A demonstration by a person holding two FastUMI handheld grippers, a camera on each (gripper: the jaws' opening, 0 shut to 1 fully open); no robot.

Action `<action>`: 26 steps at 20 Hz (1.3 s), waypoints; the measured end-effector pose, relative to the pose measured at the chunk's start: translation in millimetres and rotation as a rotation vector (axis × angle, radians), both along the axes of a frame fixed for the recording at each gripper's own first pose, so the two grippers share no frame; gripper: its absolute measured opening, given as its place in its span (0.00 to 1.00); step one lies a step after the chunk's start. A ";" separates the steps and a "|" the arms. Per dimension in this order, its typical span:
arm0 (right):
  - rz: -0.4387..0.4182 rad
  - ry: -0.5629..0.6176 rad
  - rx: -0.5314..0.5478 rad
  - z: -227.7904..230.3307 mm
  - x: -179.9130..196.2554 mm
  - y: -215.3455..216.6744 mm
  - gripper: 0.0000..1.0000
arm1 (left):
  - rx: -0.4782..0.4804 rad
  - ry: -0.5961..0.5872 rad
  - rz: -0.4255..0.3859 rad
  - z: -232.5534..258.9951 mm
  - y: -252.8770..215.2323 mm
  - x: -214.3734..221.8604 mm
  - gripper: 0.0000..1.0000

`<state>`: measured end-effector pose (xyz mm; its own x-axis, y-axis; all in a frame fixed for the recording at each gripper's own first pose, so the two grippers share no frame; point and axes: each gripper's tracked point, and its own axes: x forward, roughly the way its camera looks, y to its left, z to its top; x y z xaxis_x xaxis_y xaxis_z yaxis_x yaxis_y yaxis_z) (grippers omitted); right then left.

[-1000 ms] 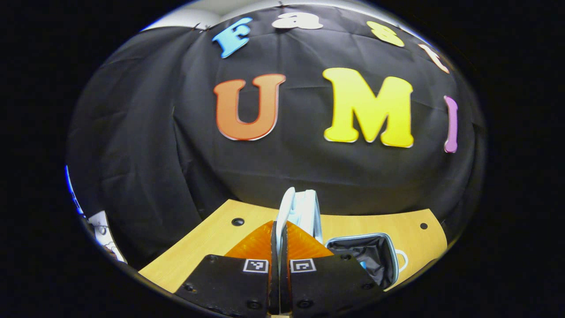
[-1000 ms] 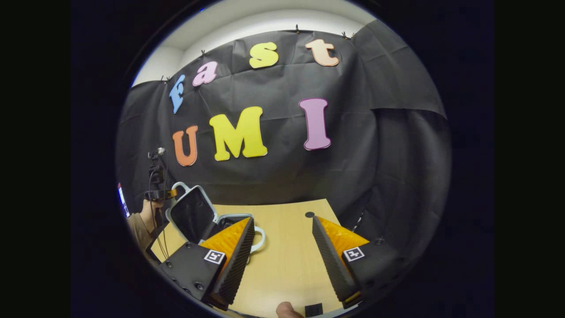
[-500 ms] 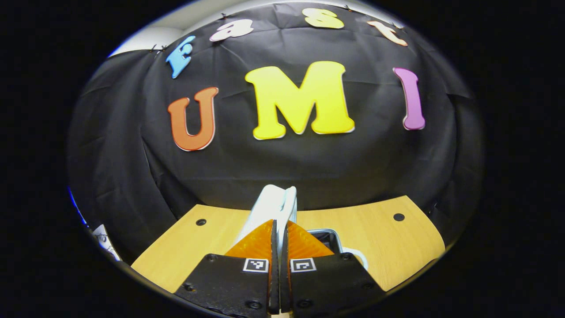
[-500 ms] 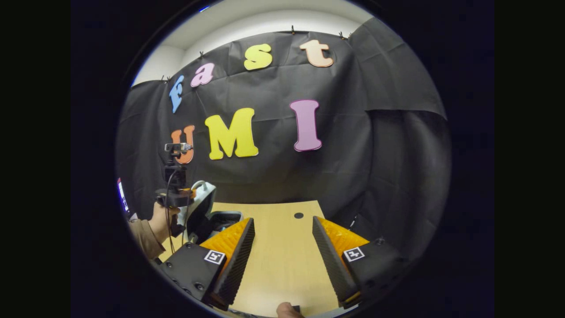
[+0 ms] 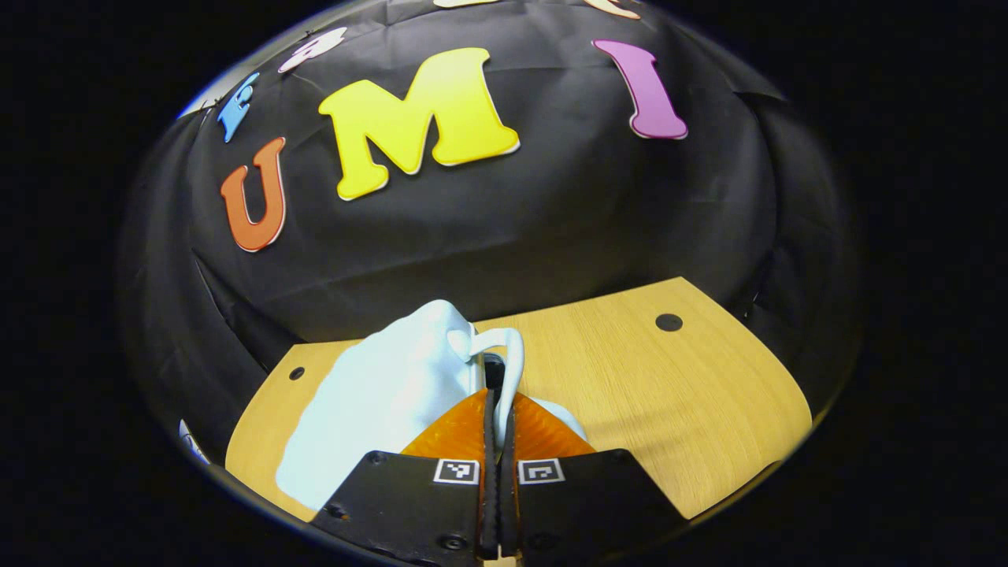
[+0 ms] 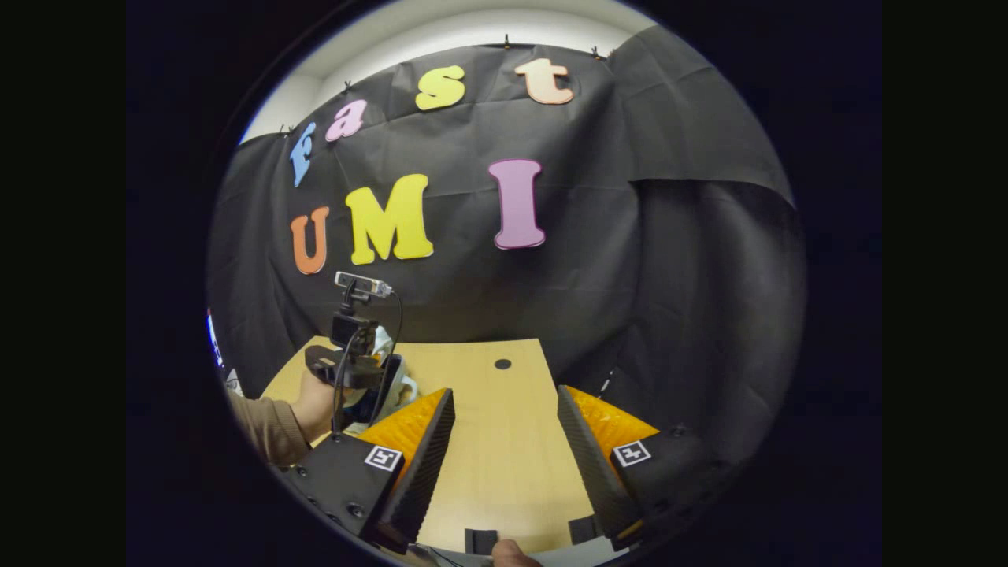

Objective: First open the suitcase, pack the skin care products into it, and then close the suitcase.

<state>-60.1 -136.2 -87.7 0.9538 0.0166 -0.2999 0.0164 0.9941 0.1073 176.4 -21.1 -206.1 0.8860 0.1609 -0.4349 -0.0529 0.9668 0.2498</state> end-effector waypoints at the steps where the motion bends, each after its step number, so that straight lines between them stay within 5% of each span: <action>1: -0.011 0.009 -0.004 -3.4 -1.5 -5.7 0.79 | 0.001 0.017 0.000 -9.4 -4.0 0.3 0.04; 8: -0.050 0.050 -0.015 -20.3 -0.5 -23.0 0.78 | -0.010 0.095 -0.029 -48.8 -22.4 2.0 0.09; 10: -0.042 0.042 -0.015 -17.0 4.5 -18.6 0.79 | -0.082 0.109 -0.020 -50.4 -28.0 -5.0 0.31; 12: -0.025 0.033 -0.017 -12.5 10.4 -8.3 0.78 | -0.140 0.089 -0.012 -38.3 -29.2 -10.2 0.36; 15: 0.018 0.012 -0.017 -2.9 19.9 16.9 0.78 | -0.207 -0.006 -0.033 11.4 -22.6 -13.4 0.64; 16: 0.033 0.006 -0.018 0.0 23.1 27.0 0.78 | -0.219 -0.041 -0.028 33.6 -14.6 -18.4 0.59; 23: 0.113 -0.091 0.005 42.2 54.9 110.9 0.78 | -0.177 -0.329 0.011 187.7 74.1 -82.5 0.95; 26: 0.123 -0.119 0.023 52.4 70.9 149.1 0.78 | -0.156 -0.394 0.027 214.3 111.0 -123.8 0.96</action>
<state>10.8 12.8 -35.2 0.9730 0.1406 -0.1830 -0.1191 0.9852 0.1235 52.6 89.9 8.1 0.9857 0.1456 -0.0847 -0.1412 0.9884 0.0566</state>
